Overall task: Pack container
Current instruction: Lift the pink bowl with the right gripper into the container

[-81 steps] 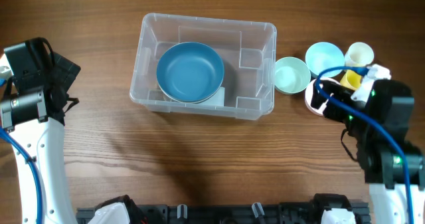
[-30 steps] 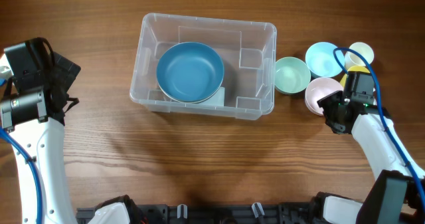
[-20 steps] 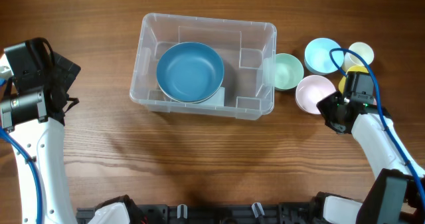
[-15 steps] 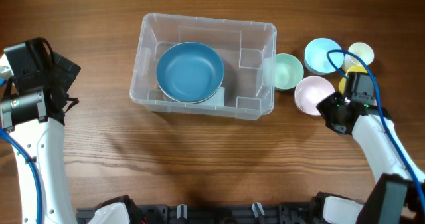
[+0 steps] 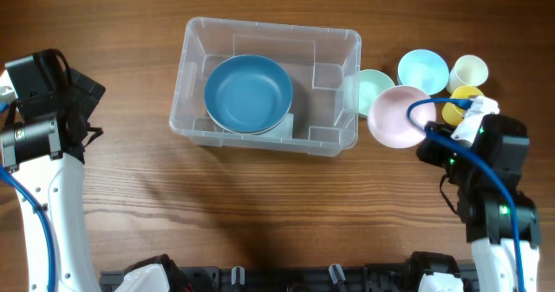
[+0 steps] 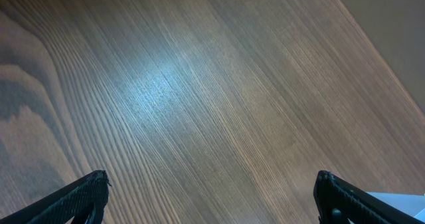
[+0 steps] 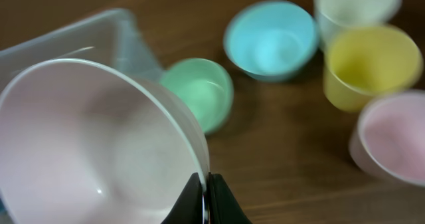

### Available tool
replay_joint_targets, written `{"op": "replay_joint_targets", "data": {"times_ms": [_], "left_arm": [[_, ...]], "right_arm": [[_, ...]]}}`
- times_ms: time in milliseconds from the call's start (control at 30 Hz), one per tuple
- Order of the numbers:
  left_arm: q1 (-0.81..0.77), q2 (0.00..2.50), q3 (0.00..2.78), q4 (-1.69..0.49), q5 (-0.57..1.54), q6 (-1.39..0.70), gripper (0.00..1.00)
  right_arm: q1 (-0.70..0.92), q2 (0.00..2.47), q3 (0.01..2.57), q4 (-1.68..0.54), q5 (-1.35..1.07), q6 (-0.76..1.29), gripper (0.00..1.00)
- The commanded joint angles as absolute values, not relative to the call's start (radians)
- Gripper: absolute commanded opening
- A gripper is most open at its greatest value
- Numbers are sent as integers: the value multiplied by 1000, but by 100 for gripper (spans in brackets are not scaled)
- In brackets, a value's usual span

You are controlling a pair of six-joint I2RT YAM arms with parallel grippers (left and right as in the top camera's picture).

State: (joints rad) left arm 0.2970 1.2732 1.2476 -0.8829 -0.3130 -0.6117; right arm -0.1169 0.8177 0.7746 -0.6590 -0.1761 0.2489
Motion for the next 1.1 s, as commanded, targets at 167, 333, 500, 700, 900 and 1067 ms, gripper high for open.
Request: {"op": "replay_joint_targets", "data": {"times_ms": [167,333,500,700,900,1067], "left_arm": [[303,1272,1259,-881,-311,-611,100],[303,1272,1259,-881,-311,-611,100],[303,1272,1259,-881,-311,-611,100],[303,1272,1259,-881,-311,-611,100],[303,1272,1259,-881,-311,-611,100],[303,1272,1259,-880,-311,-611,100]], "right_arm": [[131,888,1041,-716,-162,134,4],[258,1169,1272,-788,-14,163,4],[307,1462,1523,-835,59,210,4],[324,1679,1598,-805,59,239,4],[337,1827,1598,-768,60,235,4],[341,1901,1598,-730,60,243,5]]}}
